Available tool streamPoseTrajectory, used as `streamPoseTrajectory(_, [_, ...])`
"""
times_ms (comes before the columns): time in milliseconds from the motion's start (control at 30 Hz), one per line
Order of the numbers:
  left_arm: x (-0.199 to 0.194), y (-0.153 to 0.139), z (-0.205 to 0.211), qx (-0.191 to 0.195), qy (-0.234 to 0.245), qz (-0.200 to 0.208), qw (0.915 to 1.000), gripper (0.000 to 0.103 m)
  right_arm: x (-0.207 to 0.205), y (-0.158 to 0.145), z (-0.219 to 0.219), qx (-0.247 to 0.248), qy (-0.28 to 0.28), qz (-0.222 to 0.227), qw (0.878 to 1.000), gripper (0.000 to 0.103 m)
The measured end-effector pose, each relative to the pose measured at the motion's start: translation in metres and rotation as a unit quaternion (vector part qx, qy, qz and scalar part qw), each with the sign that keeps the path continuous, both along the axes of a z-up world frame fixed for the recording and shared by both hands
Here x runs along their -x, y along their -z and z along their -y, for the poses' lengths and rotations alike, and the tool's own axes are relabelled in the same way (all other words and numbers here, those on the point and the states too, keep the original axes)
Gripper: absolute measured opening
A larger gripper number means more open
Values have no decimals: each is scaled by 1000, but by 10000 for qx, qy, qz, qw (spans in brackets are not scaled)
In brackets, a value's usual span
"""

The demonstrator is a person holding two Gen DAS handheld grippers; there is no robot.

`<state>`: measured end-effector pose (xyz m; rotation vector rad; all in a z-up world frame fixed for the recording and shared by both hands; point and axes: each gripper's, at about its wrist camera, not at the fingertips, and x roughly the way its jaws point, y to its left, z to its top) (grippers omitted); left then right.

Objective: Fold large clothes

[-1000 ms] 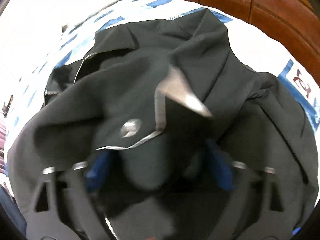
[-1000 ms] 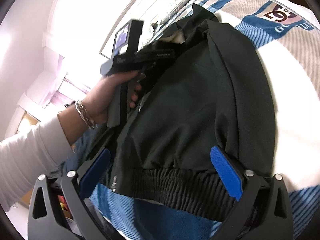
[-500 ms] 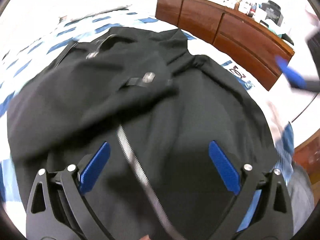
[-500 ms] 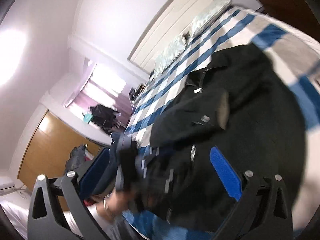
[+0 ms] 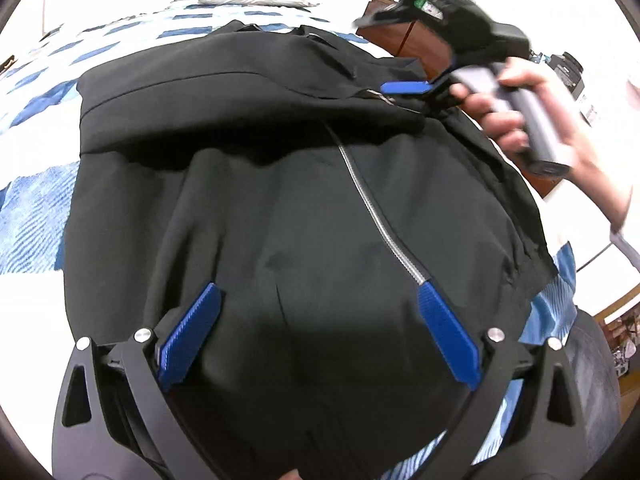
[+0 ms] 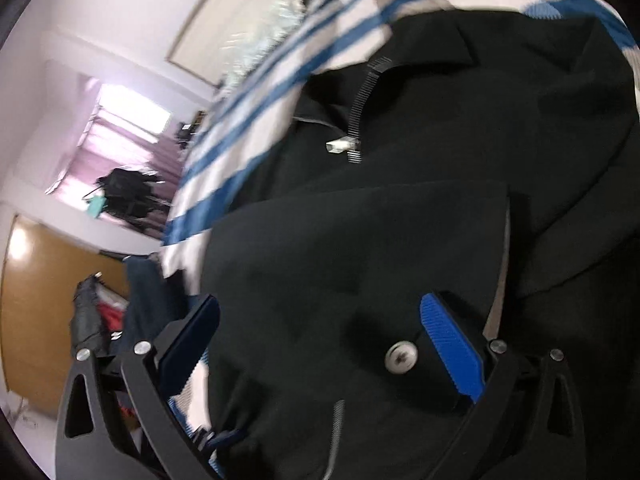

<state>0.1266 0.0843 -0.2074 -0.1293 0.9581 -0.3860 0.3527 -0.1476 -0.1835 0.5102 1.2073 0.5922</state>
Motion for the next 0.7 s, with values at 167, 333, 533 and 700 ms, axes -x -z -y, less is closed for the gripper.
streamPoseTrajectory(167, [7, 7, 0, -78, 112, 53, 9999, 97, -11, 32, -3, 110, -34, -133, 9998, 98])
streamPoseTrajectory(333, [13, 11, 11, -587, 351, 234, 9974, 97, -8, 34, -2, 180, -39, -117, 9998, 98])
streamPoseTrajectory(533, [21, 8, 17, -1010, 556, 350, 9927, 97, 0, -15, 15, 131, 49, 233, 9996, 98])
streamPoseTrajectory(700, [24, -7, 3, -864, 347, 470, 9945, 97, -4, -20, 45, 703, 297, 293, 9967, 98])
